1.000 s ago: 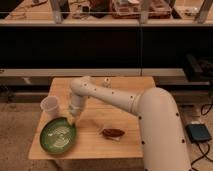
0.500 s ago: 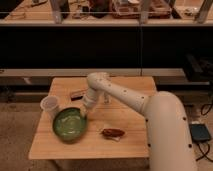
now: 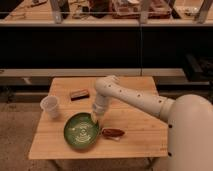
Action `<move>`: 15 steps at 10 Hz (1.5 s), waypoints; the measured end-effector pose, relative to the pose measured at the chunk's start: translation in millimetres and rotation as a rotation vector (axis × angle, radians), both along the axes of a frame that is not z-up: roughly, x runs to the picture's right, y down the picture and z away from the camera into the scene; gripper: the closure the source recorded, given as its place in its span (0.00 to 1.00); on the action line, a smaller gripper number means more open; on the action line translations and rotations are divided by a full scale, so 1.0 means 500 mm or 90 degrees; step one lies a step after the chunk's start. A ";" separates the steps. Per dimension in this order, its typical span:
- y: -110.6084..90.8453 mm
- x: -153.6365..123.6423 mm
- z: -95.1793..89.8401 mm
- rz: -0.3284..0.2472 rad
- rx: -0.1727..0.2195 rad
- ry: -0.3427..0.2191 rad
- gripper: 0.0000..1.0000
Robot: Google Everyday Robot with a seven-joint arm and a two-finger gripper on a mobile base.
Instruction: Drag the ceramic bowl in a circle
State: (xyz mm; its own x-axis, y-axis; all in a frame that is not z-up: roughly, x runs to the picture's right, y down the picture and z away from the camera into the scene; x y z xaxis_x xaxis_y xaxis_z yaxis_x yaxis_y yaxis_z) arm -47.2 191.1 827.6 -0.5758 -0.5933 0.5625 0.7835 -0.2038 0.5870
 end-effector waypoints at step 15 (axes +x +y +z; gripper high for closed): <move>-0.083 -0.201 0.088 0.046 -0.010 -0.094 1.00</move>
State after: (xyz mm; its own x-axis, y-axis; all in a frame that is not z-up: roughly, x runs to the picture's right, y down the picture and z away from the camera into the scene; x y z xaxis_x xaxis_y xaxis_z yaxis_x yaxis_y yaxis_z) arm -147.4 149.8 871.6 -0.6090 -0.6276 0.4850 0.7011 -0.1400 0.6992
